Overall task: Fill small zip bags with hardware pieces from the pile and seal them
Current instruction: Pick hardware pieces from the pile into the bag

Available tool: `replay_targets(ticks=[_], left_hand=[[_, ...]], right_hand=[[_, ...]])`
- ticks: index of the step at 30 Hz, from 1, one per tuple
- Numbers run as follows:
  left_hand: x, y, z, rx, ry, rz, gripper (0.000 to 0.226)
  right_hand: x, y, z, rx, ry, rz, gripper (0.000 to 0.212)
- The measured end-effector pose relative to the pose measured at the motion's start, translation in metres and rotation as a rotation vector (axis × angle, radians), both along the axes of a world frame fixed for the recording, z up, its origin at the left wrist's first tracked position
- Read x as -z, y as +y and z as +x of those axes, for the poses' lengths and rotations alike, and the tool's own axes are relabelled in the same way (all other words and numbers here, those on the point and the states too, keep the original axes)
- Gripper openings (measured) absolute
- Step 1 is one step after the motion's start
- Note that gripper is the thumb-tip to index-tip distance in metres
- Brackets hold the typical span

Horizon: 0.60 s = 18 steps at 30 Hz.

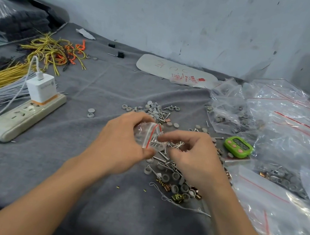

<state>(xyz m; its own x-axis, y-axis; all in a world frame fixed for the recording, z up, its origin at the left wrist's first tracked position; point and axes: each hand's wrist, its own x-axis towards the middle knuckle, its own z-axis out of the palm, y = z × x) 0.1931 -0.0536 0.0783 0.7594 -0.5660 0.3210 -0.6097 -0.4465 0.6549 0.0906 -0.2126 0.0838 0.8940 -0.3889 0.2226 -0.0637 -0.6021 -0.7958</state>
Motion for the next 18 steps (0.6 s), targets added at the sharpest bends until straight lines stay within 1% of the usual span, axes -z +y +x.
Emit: replay_targets(ticks=[1, 3, 5, 6, 8, 10, 11, 13, 16, 17, 18], left_hand=[[-0.001, 0.001, -0.001, 0.041, 0.028, 0.007, 0.070], [-0.004, 0.003, -0.002, 0.168, 0.127, 0.081, 0.092], [-0.007, 0.007, -0.001, 0.295, 0.213, 0.192, 0.112], [-0.008, 0.009, 0.000, 0.341, 0.247, 0.218, 0.116], [-0.008, 0.012, 0.002, 0.392, 0.334, 0.194, 0.116], [-0.008, 0.012, 0.002, 0.407, 0.396, 0.160, 0.113], [-0.008, 0.009, 0.000, 0.411, 0.393, 0.167, 0.112], [-0.009, 0.004, -0.005, 0.421, 0.363, 0.195, 0.108], [-0.009, -0.003, -0.008, 0.423, 0.327, 0.198, 0.099], [-0.010, -0.004, -0.007, 0.412, 0.312, 0.197, 0.097], [-0.011, -0.003, -0.005, 0.395, 0.296, 0.195, 0.096]], right_hand=[[0.000, 0.002, -0.002, -0.039, 0.044, -0.055, 0.051], [0.000, 0.009, -0.005, -0.131, 0.074, -0.143, 0.064], [0.000, 0.015, -0.005, -0.217, 0.041, -0.224, 0.066], [0.000, 0.017, -0.005, -0.228, 0.030, -0.243, 0.063], [0.002, 0.016, -0.005, -0.174, 0.029, -0.239, 0.055], [0.007, 0.010, -0.003, -0.103, 0.042, -0.121, 0.054], [0.009, 0.008, -0.001, -0.076, 0.050, -0.063, 0.050], [0.009, 0.007, 0.001, -0.023, 0.067, -0.016, 0.029], [0.010, 0.012, 0.004, 0.040, 0.110, 0.020, 0.006], [0.011, 0.014, 0.005, 0.044, 0.131, 0.033, 0.007], [0.011, 0.015, 0.006, 0.036, 0.157, 0.018, 0.020]])
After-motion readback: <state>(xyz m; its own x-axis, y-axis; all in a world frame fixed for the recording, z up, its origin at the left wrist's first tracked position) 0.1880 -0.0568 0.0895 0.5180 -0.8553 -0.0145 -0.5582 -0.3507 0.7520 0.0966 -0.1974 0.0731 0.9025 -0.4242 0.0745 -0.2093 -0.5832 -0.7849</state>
